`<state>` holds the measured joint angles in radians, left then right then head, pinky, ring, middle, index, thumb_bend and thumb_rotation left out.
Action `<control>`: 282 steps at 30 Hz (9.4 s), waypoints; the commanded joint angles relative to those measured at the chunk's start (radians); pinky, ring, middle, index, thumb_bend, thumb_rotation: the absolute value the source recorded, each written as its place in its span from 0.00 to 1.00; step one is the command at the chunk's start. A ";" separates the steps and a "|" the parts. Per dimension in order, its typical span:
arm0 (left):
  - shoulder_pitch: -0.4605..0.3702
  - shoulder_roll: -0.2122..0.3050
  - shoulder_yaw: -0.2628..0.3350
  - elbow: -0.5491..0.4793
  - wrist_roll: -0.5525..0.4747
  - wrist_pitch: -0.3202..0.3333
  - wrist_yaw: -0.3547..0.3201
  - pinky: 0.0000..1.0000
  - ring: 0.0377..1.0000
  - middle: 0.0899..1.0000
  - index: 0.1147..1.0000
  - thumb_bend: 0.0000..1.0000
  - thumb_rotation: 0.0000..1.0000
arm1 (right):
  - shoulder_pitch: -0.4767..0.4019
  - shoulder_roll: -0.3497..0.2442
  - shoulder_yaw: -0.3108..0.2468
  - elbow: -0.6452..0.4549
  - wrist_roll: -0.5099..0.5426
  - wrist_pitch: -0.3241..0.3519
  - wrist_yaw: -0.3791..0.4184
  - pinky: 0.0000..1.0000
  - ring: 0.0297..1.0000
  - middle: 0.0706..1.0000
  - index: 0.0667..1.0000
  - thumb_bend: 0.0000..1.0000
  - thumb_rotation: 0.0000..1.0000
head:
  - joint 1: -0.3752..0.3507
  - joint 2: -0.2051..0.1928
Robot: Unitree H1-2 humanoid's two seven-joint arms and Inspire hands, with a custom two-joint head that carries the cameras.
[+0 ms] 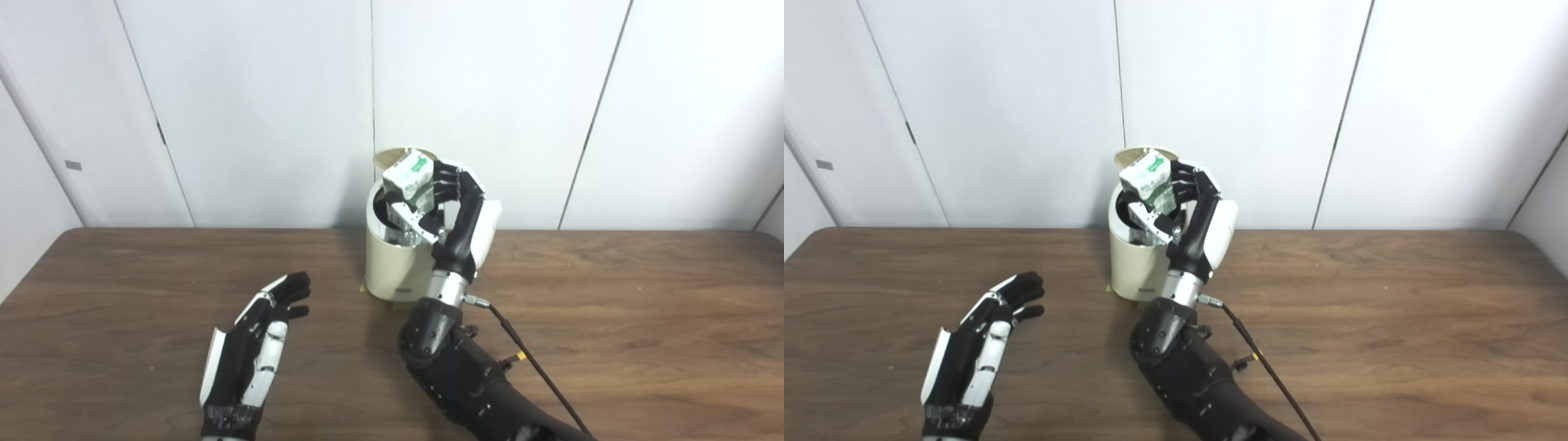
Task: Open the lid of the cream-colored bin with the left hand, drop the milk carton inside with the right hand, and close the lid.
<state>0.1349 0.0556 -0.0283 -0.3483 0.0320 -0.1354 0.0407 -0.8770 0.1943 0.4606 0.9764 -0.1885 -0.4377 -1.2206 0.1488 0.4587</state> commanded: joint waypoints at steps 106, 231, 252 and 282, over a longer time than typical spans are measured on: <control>0.241 -0.043 -0.029 -0.042 0.024 -0.098 0.014 0.75 0.81 0.81 0.76 0.23 0.76 | -0.033 -0.003 0.047 -0.058 -0.058 -0.032 -0.047 0.39 0.42 0.45 0.48 0.51 0.00 | -0.015 -0.003; -0.014 -0.060 0.007 0.199 0.218 -0.079 0.098 0.81 0.85 0.81 0.78 0.20 0.61 | 0.822 -0.253 -0.416 -0.855 0.040 0.048 1.036 0.61 0.67 0.68 0.68 0.26 0.08 | -0.125 -0.005; -0.558 0.061 -0.085 -0.144 0.658 0.436 -0.210 1.00 1.00 0.91 0.87 0.76 0.97 | 0.826 -0.202 -0.466 -0.893 0.189 0.175 1.119 0.65 0.70 0.71 0.71 0.28 0.16 | -0.111 -0.009; -1.115 0.090 -0.312 0.479 0.928 0.580 -0.341 1.00 1.00 0.91 0.88 0.93 0.98 | 0.833 -0.178 -0.477 -0.889 0.170 0.137 1.127 0.65 0.70 0.70 0.70 0.28 0.19 | -0.122 -0.024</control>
<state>-0.8985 0.1400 -0.3409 0.1350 0.9403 0.4564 -0.3431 -0.0968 -0.0214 -0.0266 0.0604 -0.0161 -0.2747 -0.0872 0.0261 0.4341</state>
